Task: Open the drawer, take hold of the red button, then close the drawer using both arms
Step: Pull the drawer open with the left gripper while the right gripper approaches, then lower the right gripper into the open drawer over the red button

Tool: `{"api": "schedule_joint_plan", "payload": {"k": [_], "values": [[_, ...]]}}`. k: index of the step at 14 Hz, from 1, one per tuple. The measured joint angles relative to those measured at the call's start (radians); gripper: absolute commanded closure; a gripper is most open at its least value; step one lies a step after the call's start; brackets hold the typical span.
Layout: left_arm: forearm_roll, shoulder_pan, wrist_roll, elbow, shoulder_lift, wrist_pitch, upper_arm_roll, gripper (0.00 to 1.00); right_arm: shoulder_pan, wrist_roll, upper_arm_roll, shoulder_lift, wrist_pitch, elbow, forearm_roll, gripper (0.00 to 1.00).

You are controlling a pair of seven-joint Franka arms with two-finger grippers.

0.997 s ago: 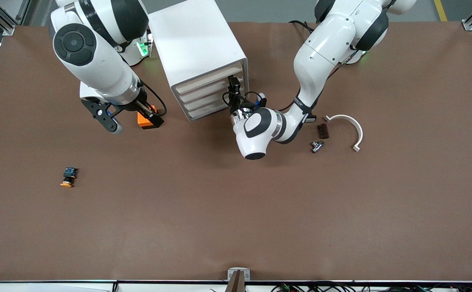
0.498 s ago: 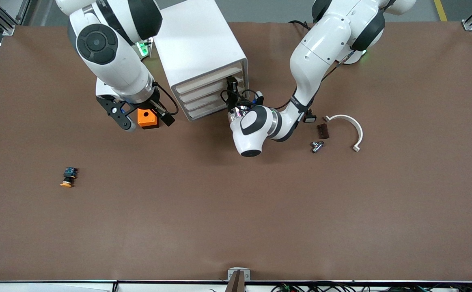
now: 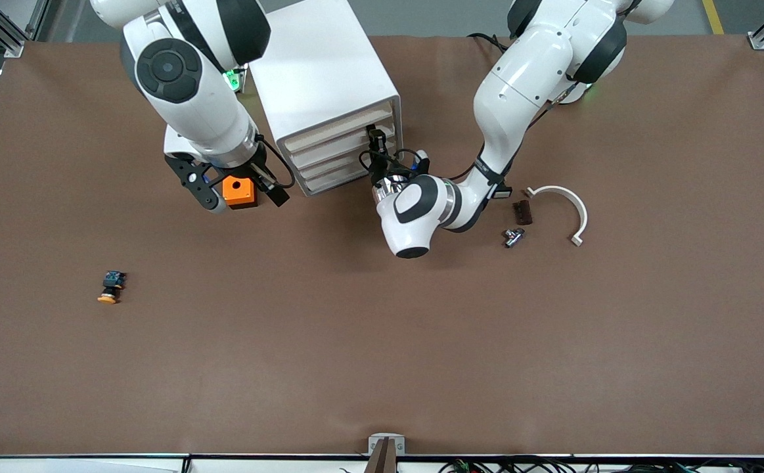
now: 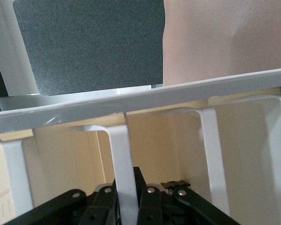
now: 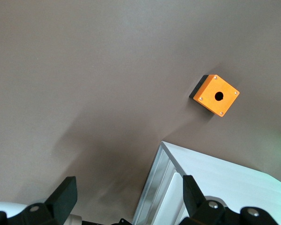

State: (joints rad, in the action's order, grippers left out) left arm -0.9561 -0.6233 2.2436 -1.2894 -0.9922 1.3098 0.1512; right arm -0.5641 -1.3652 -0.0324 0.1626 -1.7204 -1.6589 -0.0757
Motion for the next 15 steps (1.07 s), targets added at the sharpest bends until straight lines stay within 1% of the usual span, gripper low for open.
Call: {"api": "schedule_joint_plan", "payload": {"k": [3,9,15], "values": [[-0.001,0.025,0.000,0.001,0.000,0.002,0.000,0.90,-0.007,-0.004,0.000,0.009,0.000,-0.001,0.000,0.00],[-0.011,0.107,-0.004,0.004,0.000,0.027,-0.001,0.89,-0.025,-0.018,0.000,0.037,-0.003,-0.002,0.000,0.00],[-0.019,0.175,-0.012,0.008,0.000,0.054,-0.001,0.84,-0.041,-0.031,0.000,0.075,-0.018,-0.002,-0.002,0.00]]}}
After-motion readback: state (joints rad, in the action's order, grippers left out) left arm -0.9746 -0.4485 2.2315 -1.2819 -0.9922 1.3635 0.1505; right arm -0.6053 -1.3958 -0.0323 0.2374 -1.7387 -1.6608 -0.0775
